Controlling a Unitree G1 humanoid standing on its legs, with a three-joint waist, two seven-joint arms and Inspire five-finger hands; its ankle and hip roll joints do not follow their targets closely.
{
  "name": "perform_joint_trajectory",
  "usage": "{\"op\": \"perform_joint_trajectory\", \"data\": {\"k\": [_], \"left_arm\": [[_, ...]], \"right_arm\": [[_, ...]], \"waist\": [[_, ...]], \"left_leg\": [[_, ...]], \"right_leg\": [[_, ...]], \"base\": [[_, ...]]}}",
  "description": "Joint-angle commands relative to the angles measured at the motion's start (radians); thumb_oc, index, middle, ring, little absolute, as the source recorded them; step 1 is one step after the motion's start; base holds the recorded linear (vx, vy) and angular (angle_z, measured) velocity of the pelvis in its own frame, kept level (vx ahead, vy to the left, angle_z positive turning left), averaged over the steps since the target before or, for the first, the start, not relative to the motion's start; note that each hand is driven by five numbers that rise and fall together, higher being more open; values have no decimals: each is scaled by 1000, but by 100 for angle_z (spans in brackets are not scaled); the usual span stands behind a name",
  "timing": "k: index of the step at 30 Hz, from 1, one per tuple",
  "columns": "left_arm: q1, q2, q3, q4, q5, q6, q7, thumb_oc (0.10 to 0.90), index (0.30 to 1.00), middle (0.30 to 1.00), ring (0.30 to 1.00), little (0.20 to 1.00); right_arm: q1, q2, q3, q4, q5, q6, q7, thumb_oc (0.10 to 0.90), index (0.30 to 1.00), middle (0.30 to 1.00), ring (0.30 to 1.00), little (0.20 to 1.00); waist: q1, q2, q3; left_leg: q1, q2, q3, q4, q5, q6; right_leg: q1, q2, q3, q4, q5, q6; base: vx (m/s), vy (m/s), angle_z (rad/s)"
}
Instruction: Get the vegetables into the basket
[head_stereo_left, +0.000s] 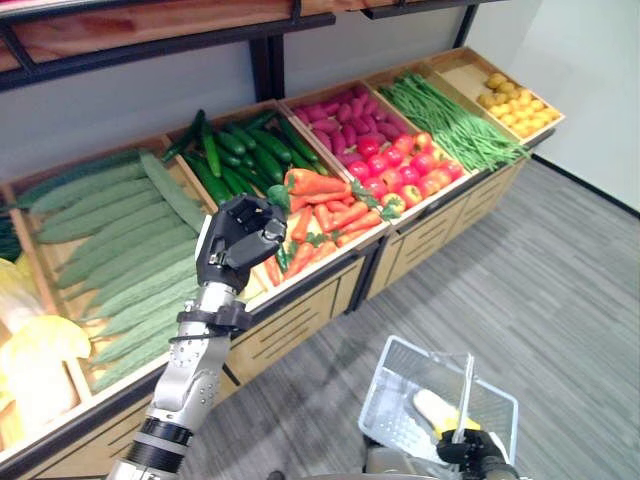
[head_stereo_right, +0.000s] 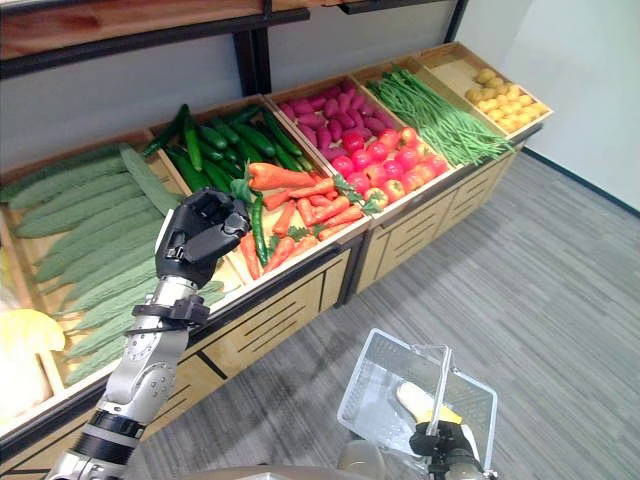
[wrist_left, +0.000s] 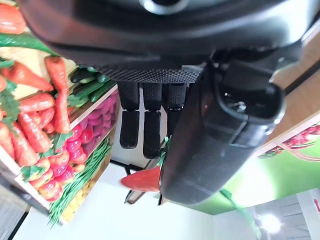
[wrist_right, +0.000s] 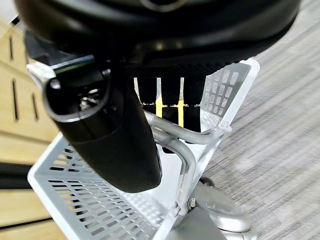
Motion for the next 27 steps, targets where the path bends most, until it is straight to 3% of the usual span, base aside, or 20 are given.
{"op": "perform_joint_trajectory", "data": {"k": [1, 3, 9, 10, 16, 18, 20, 21, 24, 25, 27], "left_arm": [[-85, 10, 75, -153, -17, -94, -40, 400, 300, 300, 300, 300], [-81, 16, 80, -166, -19, -90, -44, 400, 300, 300, 300, 300], [-50, 33, 118, -205, -44, -94, -74, 400, 300, 300, 300, 300], [-48, 24, 121, -201, -60, -97, -78, 400, 300, 300, 300, 300], [-45, 11, 117, -219, -91, -102, -87, 400, 300, 300, 300, 300], [-47, 7, 112, -228, -107, -102, -89, 400, 300, 300, 300, 300], [-49, 4, 110, -229, -112, -102, -87, 400, 300, 300, 300, 300], [-54, 0, 106, -227, -117, -103, -88, 400, 300, 300, 300, 300], [-69, -7, 98, -220, -129, -102, -89, 400, 300, 300, 300, 300], [-79, -13, 90, -211, -132, -105, -89, 400, 300, 300, 300, 300], [-97, -21, 75, -210, -128, -102, -87, 400, 300, 300, 300, 300]], "right_arm": [[17, -55, 64, -1, -29, -21, 4, 400, 300, 300, 300, 300], [11, -53, 70, 6, -30, -22, 4, 400, 300, 300, 300, 300], [-5, -45, 92, -16, -28, -27, 7, 400, 300, 300, 300, 300], [-1, -45, 94, -22, -26, -28, 9, 400, 300, 300, 300, 300], [5, -69, 79, -23, -16, -30, 3, 400, 300, 300, 300, 300], [9, -88, 71, -27, -8, -31, -3, 400, 300, 300, 300, 300], [13, -101, 65, -29, -7, -33, -9, 400, 300, 300, 300, 300], [14, -110, 62, -26, -4, -33, -12, 400, 300, 300, 300, 300], [14, -122, 58, -23, 5, -37, -17, 400, 300, 300, 300, 300], [8, -143, 56, -36, 13, -38, -22, 400, 300, 300, 300, 300], [-11, -162, 55, -36, 20, -38, -31, 400, 300, 300, 300, 300]], "waist": [[15, 23, -16], [28, 27, -23], [62, 21, -55], [53, 24, -57], [33, 35, -58], [16, 45, -52], [9, 57, -46], [6, 59, -35], [1, 65, -17], [7, 74, 5], [33, 79, 20]], "left_leg": [[-78, 8, -61, 79, -54, -28], [-75, 10, -33, 78, -54, -25], [-58, 20, 46, 77, -69, -51], [-60, 38, 54, 89, -62, -65], [-51, 84, 66, 94, -34, -99], [-50, 113, 91, 88, 10, -110], [-43, 138, 75, 100, 2, -135], [-61, 152, 88, 121, 29, -135], [-87, 194, 76, 190, 65, -161], [-108, 206, -2, 261, 99, -175], [-155, 144, -148, 238, 98, -167]], "right_leg": [[116, -60, -1, 90, 55, 89], [142, -53, -29, 125, 20, 82], [228, -38, -119, 1, -8, 104], [244, -12, -115, -42, -27, 93], [269, 35, -101, -95, -48, 74], [258, 64, -86, -102, -54, 48], [261, 91, -60, -93, -87, 40], [250, 97, -66, -91, -82, 25], [255, 123, -58, -91, -96, 1], [256, 147, -30, -74, -117, -18], [253, 149, 0, -75, -121, -17]], "base": [[-77, 59, -29], [-54, 25, -26], [41, -111, -49], [40, -209, -45], [35, -212, -23], [-55, -247, -31], [-9, -225, -28], [-27, -240, -30], [-27, -201, -26], [19, -127, -35], [13, -78, -48]]}}
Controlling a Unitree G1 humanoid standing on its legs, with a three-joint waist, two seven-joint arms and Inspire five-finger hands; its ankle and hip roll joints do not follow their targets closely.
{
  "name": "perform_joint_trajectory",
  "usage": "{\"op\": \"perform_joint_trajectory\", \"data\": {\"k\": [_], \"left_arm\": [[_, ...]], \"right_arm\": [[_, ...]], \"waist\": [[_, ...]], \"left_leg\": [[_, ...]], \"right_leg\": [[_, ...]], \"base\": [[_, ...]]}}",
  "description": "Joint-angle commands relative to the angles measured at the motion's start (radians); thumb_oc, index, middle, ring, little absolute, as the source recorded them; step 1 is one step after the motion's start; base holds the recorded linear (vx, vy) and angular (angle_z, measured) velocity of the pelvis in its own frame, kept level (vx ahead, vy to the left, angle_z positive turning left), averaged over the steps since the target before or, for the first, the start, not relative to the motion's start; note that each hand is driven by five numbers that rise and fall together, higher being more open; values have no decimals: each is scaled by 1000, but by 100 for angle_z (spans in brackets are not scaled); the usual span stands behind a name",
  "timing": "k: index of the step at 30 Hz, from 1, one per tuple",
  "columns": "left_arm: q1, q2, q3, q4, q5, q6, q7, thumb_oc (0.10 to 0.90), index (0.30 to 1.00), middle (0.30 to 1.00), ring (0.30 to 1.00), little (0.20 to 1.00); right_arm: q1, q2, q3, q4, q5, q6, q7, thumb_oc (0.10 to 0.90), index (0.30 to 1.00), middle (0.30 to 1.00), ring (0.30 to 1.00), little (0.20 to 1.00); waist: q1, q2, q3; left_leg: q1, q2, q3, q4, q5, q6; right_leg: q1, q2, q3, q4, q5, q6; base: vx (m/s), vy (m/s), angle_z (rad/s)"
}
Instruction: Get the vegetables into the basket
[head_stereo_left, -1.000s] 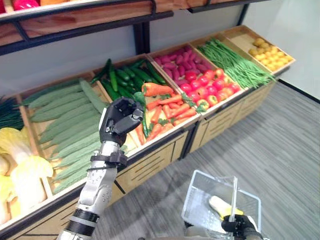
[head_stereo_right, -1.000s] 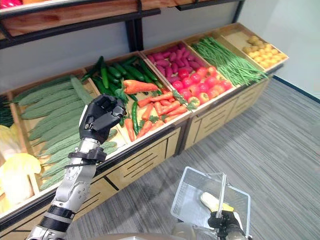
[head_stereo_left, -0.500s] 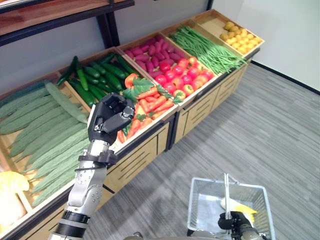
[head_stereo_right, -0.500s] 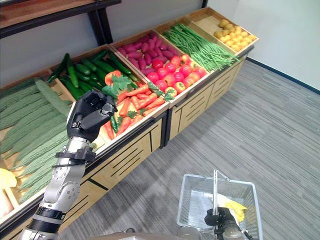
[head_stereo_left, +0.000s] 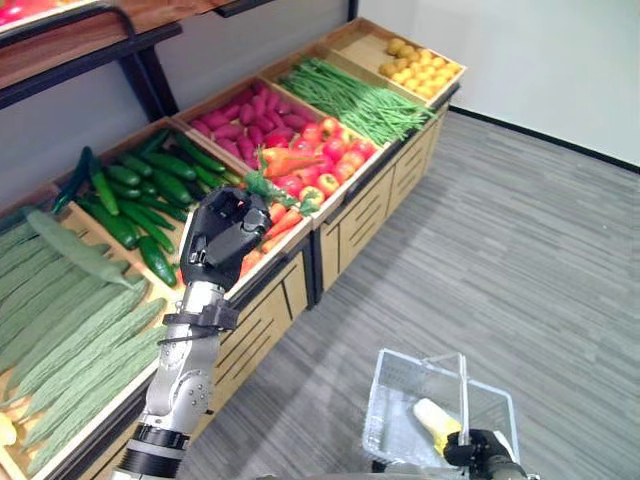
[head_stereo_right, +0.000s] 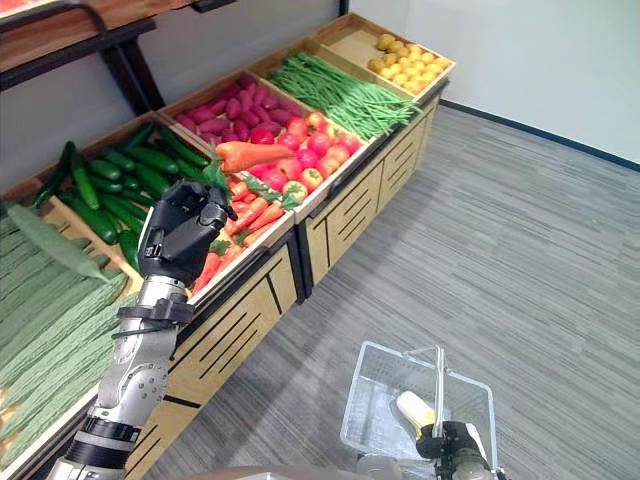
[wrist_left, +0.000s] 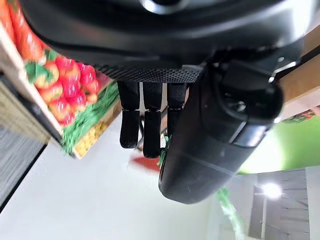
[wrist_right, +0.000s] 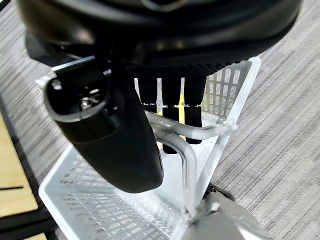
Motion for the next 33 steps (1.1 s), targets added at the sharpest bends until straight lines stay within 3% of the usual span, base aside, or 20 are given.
{"op": "perform_joint_trajectory", "data": {"k": [1, 2, 6, 8, 10, 15, 19, 25, 26, 29, 33], "left_arm": [[-123, 11, 5, -149, 2, -102, -33, 400, 300, 300, 300, 300], [-119, 15, 5, -151, 19, -105, -28, 400, 300, 300, 300, 300], [-108, 22, 13, -159, 16, -116, -31, 400, 300, 300, 300, 300], [-104, 23, 22, -166, 13, -118, -33, 400, 300, 300, 300, 300], [-88, 25, 35, -171, -4, -118, -41, 400, 300, 300, 300, 300], [-69, 36, 24, -173, -4, -115, -51, 400, 300, 300, 300, 300], [-40, 60, 38, -171, -10, -112, -59, 400, 300, 300, 300, 300], [-36, 81, 36, -164, -2, -111, -68, 400, 300, 300, 300, 300], [-38, 88, 33, -163, 4, -111, -66, 400, 300, 300, 300, 300], [-37, 101, 39, -155, 13, -104, -61, 400, 300, 300, 300, 300], [-14, 105, 52, -160, 21, -89, -75, 400, 300, 300, 300, 300]], "right_arm": [[-53, -111, -5, -15, 45, -48, -51, 400, 300, 300, 300, 300], [-60, -119, 0, -9, 43, -51, -54, 400, 300, 300, 300, 300], [-62, -127, 8, 12, 36, -61, -46, 400, 300, 300, 300, 300], [-65, -123, 12, 10, 37, -64, -43, 400, 300, 300, 300, 300], [-54, -107, 15, 0, 42, -69, -28, 400, 300, 300, 300, 300], [-38, -80, 19, -14, 45, -66, -17, 400, 300, 300, 300, 300], [-42, -56, 13, -27, 54, -68, -10, 400, 300, 300, 300, 300], [-46, -58, 8, -65, 48, -66, -8, 400, 300, 300, 300, 300], [-59, -57, 8, -70, 45, -65, -14, 400, 300, 300, 300, 300], [-77, -45, 16, -78, 39, -64, -17, 400, 300, 300, 300, 300], [-73, -33, 25, -72, 26, -61, -8, 400, 300, 300, 300, 300]], "waist": [[10, -12, 24], [39, -15, 28], [72, 2, 21], [77, 6, 25], [71, 12, 16], [65, -9, -12], [68, -32, -32], [59, -47, -33], [70, -47, -30], [105, -47, -21], [107, -60, -32]], "left_leg": [[-160, -46, -220, -34, 104, -82], [-185, -94, -360, -116, 70, -73], [-244, -126, -553, -228, 145, -83], [-248, -142, -587, -227, 148, -86], [-217, -145, -560, -232, 130, -73], [-174, -168, -506, -246, 96, -36], [-149, -186, -439, -247, 62, -1], [-143, -203, -385, -221, 25, 19], [-145, -199, -370, -213, 20, 23], [-141, -176, -321, -199, 9, 20], [-119, -167, -303, -202, 6, 5]], "right_leg": [[55, -33, -16, 33, -99, 55], [54, -27, 37, 27, -101, 65], [59, -5, 110, 13, -97, 70], [65, -2, 129, 14, -102, 70], [78, -6, 158, 25, -118, 76], [86, -41, 196, 18, -107, 99], [69, -82, 239, 4, -76, 132], [28, -119, 269, -9, -18, 172], [14, -124, 245, 9, -18, 174], [11, -168, 80, 62, 9, 171], [30, -184, 39, -1, 46, 176]], "base": [[76, -45, -78], [101, -27, -67], [130, 8, -67], [80, 23, -71], [162, 166, -106], [107, 153, -63], [66, 175, -46], [-10, 115, -25], [-94, 68, -36], [-58, -30, -59], [12, -74, -30]]}}
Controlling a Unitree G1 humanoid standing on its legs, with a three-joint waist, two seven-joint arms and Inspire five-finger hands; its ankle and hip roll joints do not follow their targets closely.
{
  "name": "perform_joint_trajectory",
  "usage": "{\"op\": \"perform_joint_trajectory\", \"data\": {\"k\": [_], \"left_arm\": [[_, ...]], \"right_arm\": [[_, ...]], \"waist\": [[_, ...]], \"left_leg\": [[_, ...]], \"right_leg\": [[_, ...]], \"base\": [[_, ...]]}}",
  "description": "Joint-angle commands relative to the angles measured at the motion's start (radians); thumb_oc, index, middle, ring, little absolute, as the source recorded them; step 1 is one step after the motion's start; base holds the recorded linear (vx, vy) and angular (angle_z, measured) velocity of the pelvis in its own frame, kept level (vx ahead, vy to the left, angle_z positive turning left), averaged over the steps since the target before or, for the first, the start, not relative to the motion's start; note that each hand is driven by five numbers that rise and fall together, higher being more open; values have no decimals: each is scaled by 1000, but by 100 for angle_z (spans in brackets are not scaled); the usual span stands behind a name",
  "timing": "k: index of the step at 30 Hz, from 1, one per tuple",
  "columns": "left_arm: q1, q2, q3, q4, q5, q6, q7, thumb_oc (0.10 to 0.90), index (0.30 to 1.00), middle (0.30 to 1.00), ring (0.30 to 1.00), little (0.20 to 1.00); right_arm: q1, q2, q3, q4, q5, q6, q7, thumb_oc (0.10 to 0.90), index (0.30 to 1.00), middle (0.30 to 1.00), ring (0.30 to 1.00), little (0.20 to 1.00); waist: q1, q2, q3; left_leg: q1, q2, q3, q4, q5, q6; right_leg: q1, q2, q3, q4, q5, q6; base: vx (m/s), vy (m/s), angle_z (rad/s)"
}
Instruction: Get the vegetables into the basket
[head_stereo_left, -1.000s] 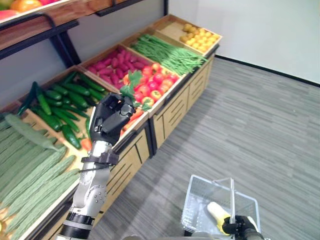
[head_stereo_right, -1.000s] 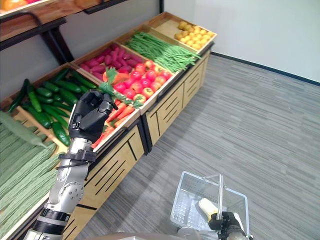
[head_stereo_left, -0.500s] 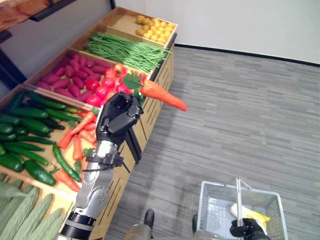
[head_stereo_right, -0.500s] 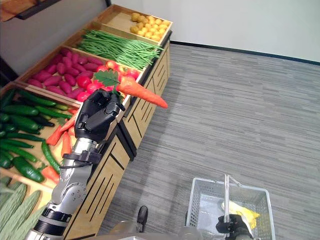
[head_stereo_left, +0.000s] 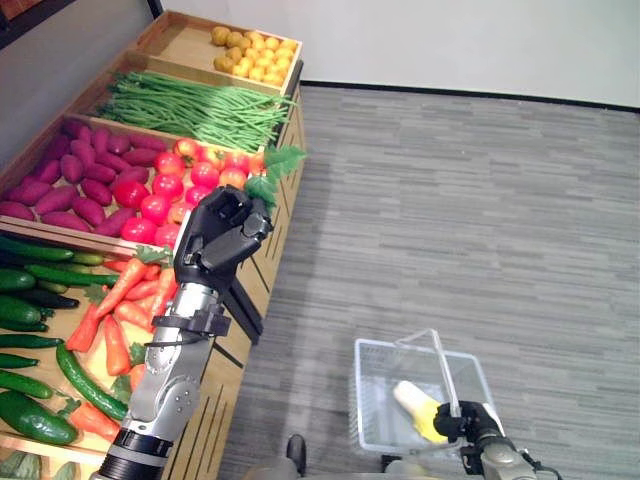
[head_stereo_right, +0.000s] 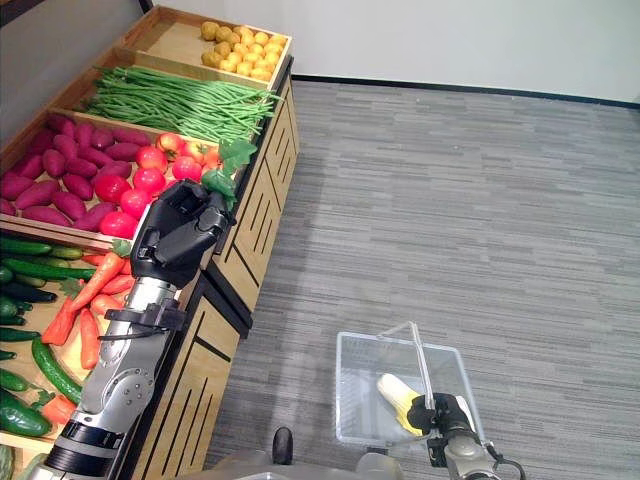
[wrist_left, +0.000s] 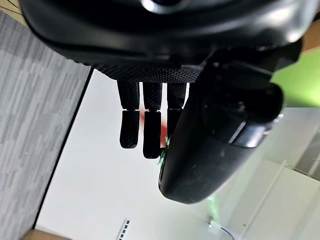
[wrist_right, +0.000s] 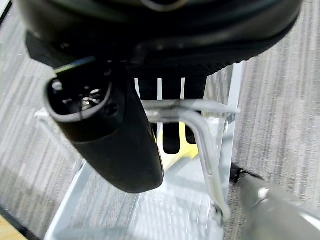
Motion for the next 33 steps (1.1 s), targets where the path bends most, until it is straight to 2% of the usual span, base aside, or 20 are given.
{"op": "perform_joint_trajectory", "data": {"k": [1, 3, 4, 8, 10, 16, 22, 30, 33], "left_arm": [[-50, 11, 65, -116, 20, -84, -50, 400, 300, 300, 300, 300], [-38, 6, 65, -108, 22, -79, -54, 400, 300, 300, 300, 300], [-34, 7, 57, -108, 17, -77, -61, 400, 300, 300, 300, 300], [-48, 7, 37, -107, 9, -74, -70, 400, 300, 300, 300, 300], [-62, -1, -6, -92, -5, -57, -86, 400, 300, 300, 300, 300], [-74, 9, -64, -64, -8, -35, -104, 400, 300, 300, 300, 300], [-91, 59, -135, -30, 18, -1, -140, 400, 300, 300, 300, 300], [-144, 98, -203, 49, 89, 18, -143, 400, 300, 300, 300, 300], [-165, 106, -224, 76, 104, 22, -141, 400, 300, 300, 300, 300]], "right_arm": [[-5, -59, 13, -27, -7, -49, -20, 400, 300, 300, 300, 300], [4, -60, 16, -21, -9, -50, -16, 400, 300, 300, 300, 300], [8, -71, 15, -21, -7, -52, -14, 400, 300, 300, 300, 300], [-1, -101, 17, -32, -11, -53, -19, 400, 300, 300, 300, 300], [-22, -157, 15, -80, -16, -58, -31, 400, 300, 300, 300, 300], [-58, -217, 18, -195, -18, -68, -37, 400, 300, 300, 300, 300], [-83, -294, 34, -452, -40, -86, -19, 400, 300, 300, 300, 300], [-139, -318, 55, -670, -38, -98, -10, 400, 300, 300, 300, 300], [-165, -321, 68, -690, -27, -101, -8, 400, 300, 300, 300, 300]], "waist": [[3, -22, -70], [2, -22, -82], [-2, -17, -95], [-9, -10, -105], [-19, 5, -112], [-30, 15, -117], [-51, 19, -130], [-63, 14, -135], [-63, 13, -135]], "left_leg": [[-115, 33, -29, 116, -42, -32], [-103, 45, -26, 95, -29, -42], [-95, 59, -31, 59, -2, -57], [-87, 76, -43, 15, 29, -74], [-78, 93, -45, -6, 43, -84], [-67, 101, -38, -15, 44, -87], [-60, 93, -18, -15, 28, -82], [-51, 87, -4, -15, 16, -76], [-49, 87, -4, -15, 15, -75]], "right_leg": [[13, -79, -20, 83, -2, 76], [27, -67, -23, 51, -12, 72], [47, -50, -32, 16, -15, 67], [62, -33, -47, -14, -22, 64], [65, -20, -48, -14, -37, 61], [70, -12, -42, -14, -42, 59], [58, -23, -13, -14, -28, 67], [49, -32, 6, -14, -16, 73], [50, -33, 6, -14, -16, 73]], "base": [[25, -81, -9], [45, -129, -10], [51, -146, -10], [18, -115, -1], [7, -113, 6], [1, -22, 2], [4, 16, -10], [5, 14, -6], [2, 4, -3]]}}
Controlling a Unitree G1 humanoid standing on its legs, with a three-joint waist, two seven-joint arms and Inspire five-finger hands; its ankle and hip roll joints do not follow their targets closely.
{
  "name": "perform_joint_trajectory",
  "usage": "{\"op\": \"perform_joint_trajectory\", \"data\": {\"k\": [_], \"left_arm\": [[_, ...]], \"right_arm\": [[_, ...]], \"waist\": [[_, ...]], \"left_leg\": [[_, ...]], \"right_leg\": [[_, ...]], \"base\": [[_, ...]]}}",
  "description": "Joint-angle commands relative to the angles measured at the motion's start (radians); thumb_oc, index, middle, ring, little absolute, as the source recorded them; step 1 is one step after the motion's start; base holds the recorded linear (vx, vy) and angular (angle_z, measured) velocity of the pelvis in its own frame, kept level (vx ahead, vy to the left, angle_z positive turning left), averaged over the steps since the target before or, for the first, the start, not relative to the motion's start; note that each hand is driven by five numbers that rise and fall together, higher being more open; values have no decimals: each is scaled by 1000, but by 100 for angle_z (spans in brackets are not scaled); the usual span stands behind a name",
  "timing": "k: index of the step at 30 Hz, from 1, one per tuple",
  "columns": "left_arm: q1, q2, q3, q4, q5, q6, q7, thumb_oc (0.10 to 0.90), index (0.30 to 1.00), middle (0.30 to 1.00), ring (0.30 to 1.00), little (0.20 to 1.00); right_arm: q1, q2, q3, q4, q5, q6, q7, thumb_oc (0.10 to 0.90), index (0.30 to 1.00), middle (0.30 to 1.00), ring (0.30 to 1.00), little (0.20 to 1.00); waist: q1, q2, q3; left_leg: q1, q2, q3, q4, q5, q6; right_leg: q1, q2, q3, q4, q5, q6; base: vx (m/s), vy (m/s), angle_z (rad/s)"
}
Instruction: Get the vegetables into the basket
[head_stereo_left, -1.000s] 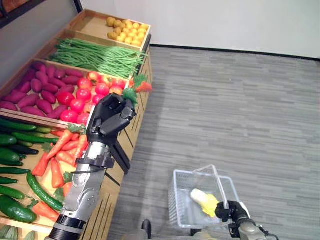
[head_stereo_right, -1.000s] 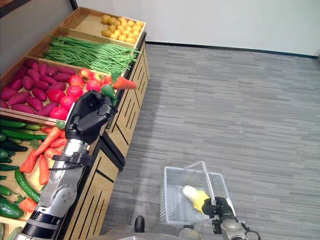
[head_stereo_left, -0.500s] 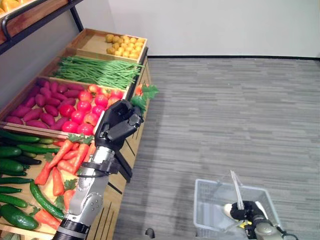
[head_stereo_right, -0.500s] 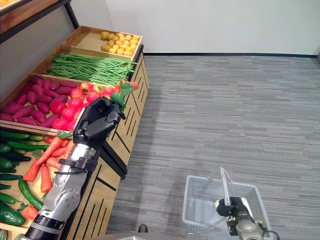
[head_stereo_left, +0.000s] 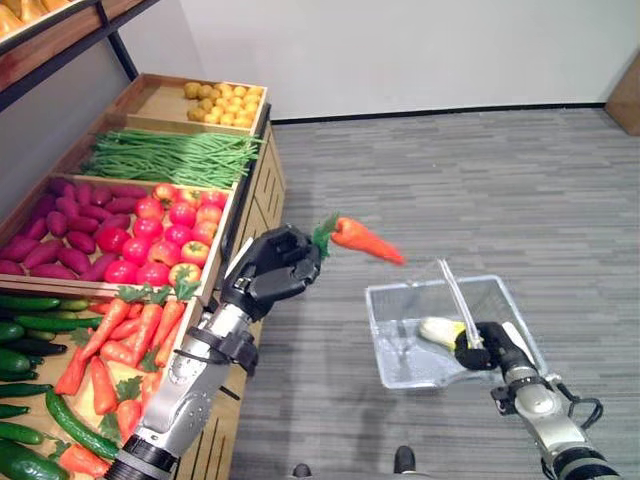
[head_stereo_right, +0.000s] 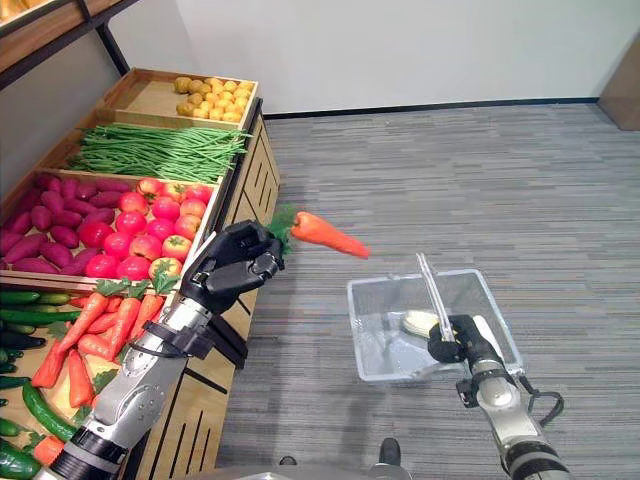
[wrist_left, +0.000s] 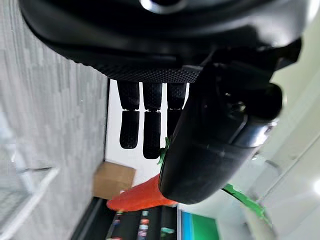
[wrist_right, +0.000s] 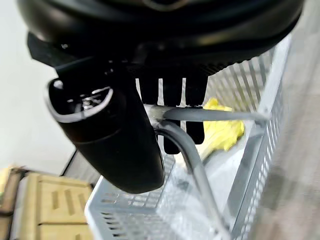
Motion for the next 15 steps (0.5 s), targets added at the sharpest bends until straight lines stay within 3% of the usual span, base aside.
{"op": "perform_joint_trajectory", "data": {"k": [1, 15], "left_arm": [[-175, 64, -53, 23, 51, -68, -10, 400, 300, 300, 300, 300], [-255, 26, -100, 288, 297, -57, 83, 400, 300, 300, 300, 300]], "right_arm": [[-214, -42, 13, -121, 25, -144, -27, 400, 300, 300, 300, 300], [-317, 19, 89, -362, 175, -171, 37, 400, 300, 300, 300, 300]], "waist": [[-4, -80, -68], [-12, -83, -79]], "left_leg": [[-68, 37, -41, 0, 9, -47], [-64, 44, -26, 0, 11, -52]], "right_leg": [[49, -91, -30, 5, -40, 94], [48, -85, -19, 5, -44, 92]], "base": [[0, 0, 0], [0, 0, 0]]}}
